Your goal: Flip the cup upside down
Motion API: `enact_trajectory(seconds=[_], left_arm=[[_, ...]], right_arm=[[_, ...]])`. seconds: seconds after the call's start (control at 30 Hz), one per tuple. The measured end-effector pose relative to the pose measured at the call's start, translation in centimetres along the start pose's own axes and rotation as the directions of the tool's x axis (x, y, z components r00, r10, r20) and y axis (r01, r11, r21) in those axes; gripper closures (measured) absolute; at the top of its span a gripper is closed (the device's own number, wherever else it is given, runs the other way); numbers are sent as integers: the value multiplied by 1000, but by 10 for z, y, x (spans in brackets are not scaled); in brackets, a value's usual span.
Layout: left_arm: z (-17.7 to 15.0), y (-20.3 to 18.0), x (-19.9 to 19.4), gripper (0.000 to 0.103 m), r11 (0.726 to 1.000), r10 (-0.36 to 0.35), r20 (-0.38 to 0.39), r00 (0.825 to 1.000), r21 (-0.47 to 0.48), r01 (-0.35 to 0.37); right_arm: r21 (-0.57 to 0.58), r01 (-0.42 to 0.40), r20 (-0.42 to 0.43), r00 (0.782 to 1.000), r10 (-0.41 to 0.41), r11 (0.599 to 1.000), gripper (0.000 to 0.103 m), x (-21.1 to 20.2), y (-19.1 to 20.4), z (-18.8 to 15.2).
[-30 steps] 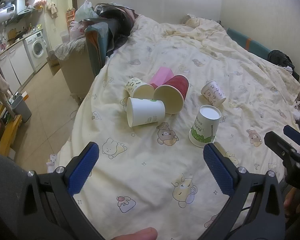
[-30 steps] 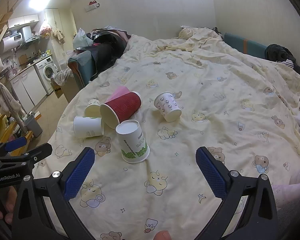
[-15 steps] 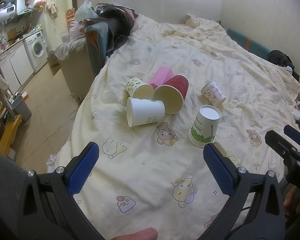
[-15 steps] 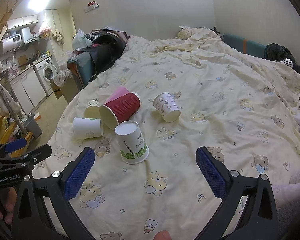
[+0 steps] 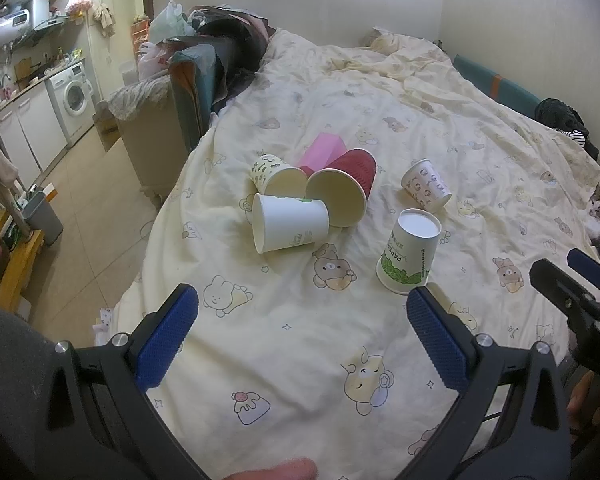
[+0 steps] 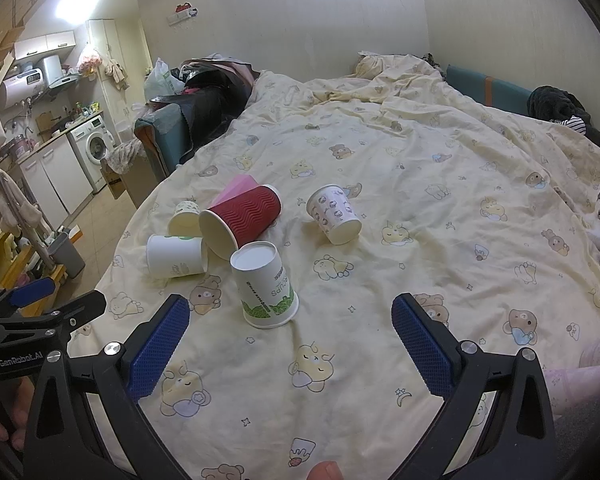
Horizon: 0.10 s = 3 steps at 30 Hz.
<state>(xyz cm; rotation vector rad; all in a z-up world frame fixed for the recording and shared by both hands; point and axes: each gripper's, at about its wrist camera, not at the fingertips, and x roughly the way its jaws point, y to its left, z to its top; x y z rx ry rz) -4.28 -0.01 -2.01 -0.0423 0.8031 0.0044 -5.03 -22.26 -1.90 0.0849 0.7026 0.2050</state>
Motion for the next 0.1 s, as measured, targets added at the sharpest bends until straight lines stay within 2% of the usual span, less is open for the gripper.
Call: enact_trajectory(seconds=[0.1], left_arm=[[0,-1,2,0,1000,2,-12,1000,-1,-2]], right_arm=[[1,-2,-2,1000,2,1000,0,0,0,1]])
